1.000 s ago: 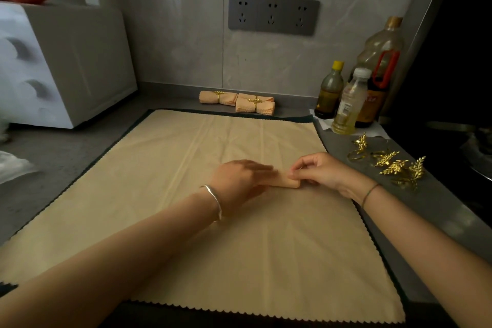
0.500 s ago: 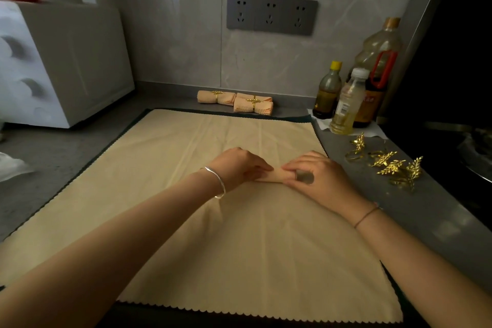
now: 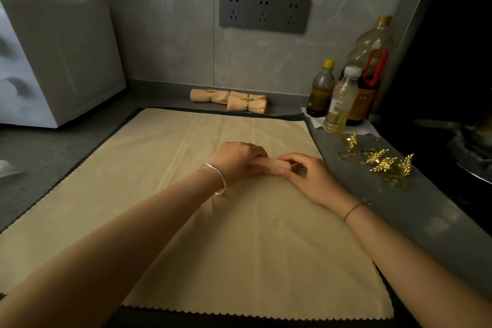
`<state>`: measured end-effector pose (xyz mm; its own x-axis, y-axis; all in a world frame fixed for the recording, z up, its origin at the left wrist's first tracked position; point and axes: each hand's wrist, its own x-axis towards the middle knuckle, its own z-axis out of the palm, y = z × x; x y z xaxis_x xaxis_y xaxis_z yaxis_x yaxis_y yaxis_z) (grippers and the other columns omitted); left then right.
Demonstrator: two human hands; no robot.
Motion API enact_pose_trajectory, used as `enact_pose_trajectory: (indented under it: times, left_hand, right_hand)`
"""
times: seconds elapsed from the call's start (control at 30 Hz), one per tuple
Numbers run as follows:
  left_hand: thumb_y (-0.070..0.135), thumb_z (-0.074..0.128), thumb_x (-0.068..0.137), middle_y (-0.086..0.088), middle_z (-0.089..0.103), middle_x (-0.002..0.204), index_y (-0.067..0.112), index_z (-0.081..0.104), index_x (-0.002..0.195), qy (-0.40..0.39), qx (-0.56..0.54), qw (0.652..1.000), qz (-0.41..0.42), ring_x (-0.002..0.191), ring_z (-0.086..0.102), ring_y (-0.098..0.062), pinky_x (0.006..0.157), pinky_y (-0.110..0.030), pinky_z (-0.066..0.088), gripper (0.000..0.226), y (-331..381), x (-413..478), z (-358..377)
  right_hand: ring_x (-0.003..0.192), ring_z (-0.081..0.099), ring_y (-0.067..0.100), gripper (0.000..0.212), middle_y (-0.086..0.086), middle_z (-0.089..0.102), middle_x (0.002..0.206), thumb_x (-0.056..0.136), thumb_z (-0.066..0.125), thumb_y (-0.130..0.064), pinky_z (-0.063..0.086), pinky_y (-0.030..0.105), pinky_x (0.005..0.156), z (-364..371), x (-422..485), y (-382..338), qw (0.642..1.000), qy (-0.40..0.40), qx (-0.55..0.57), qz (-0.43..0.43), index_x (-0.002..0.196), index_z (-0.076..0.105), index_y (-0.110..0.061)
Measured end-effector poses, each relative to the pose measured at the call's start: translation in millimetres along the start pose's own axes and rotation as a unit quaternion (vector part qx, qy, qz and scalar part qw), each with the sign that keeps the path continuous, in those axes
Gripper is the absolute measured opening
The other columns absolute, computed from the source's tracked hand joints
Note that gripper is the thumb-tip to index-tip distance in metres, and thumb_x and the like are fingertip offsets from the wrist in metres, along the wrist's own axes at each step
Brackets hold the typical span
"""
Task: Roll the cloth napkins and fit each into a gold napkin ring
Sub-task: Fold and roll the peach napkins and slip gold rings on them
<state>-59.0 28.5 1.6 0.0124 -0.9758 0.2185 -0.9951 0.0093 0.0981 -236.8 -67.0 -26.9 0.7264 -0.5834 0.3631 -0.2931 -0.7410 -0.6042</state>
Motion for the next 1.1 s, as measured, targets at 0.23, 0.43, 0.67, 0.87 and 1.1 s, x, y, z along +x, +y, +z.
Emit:
enact_pose_trajectory:
  times: [0.23, 0.43, 0.67, 0.87, 1.1]
  left_hand:
    - [0.033, 0.058, 0.090, -0.002, 0.066, 0.106, 0.014, 0.063, 0.118, -0.012, -0.182, 0.983, -0.002, 0.085, 0.057, -0.011, 0.072, -0.019, 0.047, 0.034, 14, 7, -18]
    - [0.034, 0.056, 0.091, 0.001, 0.063, 0.105, 0.015, 0.059, 0.119, -0.054, -0.210, 0.976, 0.018, 0.087, 0.056, -0.012, 0.069, -0.014, 0.046, 0.035, 34, 11, -20]
    - [0.048, 0.050, 0.091, -0.003, 0.062, 0.109, 0.018, 0.046, 0.123, 0.016, 0.035, 0.997, 0.068, 0.088, 0.056, -0.018, 0.073, -0.026, 0.041, 0.045, 69, 12, -10]
    - [0.049, 0.048, 0.091, -0.003, 0.063, 0.094, 0.016, 0.050, 0.118, -0.036, 0.009, 0.997, 0.063, 0.072, 0.052, -0.013, 0.067, -0.023, 0.042, 0.042, 77, 15, -17]
    - [0.045, 0.049, 0.091, 0.006, 0.060, 0.071, 0.017, 0.054, 0.105, -0.183, -0.272, 0.944, 0.038, 0.057, 0.058, -0.009, 0.063, -0.021, 0.050, 0.032, 75, 9, -34]
  right_hand:
    - [0.091, 0.065, 0.000, 0.030, -0.006, 0.066, 0.103, 0.078, 0.071, -0.011, 0.051, 0.015, 0.079, -24, -9, -7, 0.976, 0.038, 0.204, 0.060, 0.102, 0.060, -0.024]
    - [0.086, 0.068, 0.004, 0.028, -0.001, 0.069, 0.098, 0.078, 0.069, -0.004, 0.053, 0.014, 0.073, -41, -29, -5, 0.967, 0.039, 0.243, 0.067, 0.102, 0.062, -0.016]
    - [0.083, 0.068, 0.005, 0.028, 0.002, 0.069, 0.097, 0.079, 0.068, -0.002, 0.053, 0.016, 0.072, -54, -45, -4, 0.961, 0.065, 0.257, 0.076, 0.103, 0.060, -0.015]
    - [0.091, 0.068, 0.008, 0.030, -0.001, 0.069, 0.102, 0.079, 0.070, -0.012, 0.054, 0.020, 0.076, -62, -54, -9, 0.973, 0.051, 0.221, 0.046, 0.106, 0.059, -0.022]
    - [0.089, 0.068, 0.010, 0.034, -0.004, 0.069, 0.099, 0.074, 0.067, -0.029, 0.054, 0.022, 0.078, -77, -59, -23, 0.981, 0.027, 0.190, 0.018, 0.106, 0.058, -0.024]
